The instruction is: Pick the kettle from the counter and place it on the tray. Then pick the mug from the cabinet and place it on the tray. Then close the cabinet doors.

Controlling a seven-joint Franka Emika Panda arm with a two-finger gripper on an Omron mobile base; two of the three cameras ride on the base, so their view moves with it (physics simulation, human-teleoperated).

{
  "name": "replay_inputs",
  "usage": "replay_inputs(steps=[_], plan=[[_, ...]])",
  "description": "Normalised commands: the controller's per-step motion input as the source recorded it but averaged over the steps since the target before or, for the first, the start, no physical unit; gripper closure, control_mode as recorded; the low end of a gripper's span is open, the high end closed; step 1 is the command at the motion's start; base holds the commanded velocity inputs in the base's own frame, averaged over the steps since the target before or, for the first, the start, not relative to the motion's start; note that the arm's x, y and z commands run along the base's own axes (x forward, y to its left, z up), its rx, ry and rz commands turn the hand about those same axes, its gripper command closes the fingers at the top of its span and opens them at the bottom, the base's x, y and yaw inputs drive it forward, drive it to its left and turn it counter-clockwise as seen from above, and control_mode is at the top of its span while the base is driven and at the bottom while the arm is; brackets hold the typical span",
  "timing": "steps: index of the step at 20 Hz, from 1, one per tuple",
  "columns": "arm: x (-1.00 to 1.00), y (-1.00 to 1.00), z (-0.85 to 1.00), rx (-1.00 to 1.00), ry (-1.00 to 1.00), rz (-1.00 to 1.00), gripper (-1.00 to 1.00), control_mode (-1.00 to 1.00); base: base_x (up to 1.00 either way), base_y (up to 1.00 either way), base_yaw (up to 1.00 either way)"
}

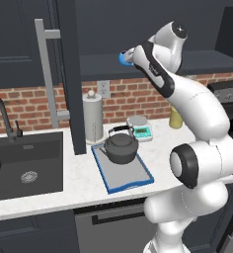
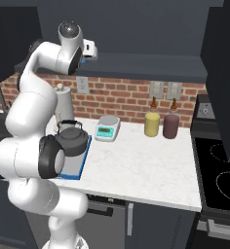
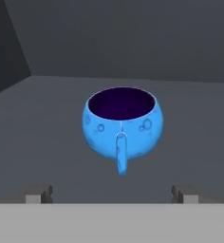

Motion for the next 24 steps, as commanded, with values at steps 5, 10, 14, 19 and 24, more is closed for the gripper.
replay_inputs(steps=[5, 10, 14, 19, 24], plan=[[0.21, 0.03, -0.02, 0.00, 0.00, 0.00, -1.00, -1.00, 0.00, 0.00, 0.00], [0.22, 0.01, -0.02, 0.00, 0.00, 0.00, -1.00, -1.00, 0.00, 0.00, 0.00], [0.21, 0.00, -0.07, 0.00, 0.01, 0.00, -1.00, -1.00, 0.00, 0.00, 0.00], [0.14, 0.00, -0.09, 0.00, 0.03, 0.00, -1.00, -1.00, 0.00, 0.00, 0.00], [0.15, 0.00, -0.07, 0.00, 0.01, 0.00, -1.00, -1.00, 0.00, 0.00, 0.00]])
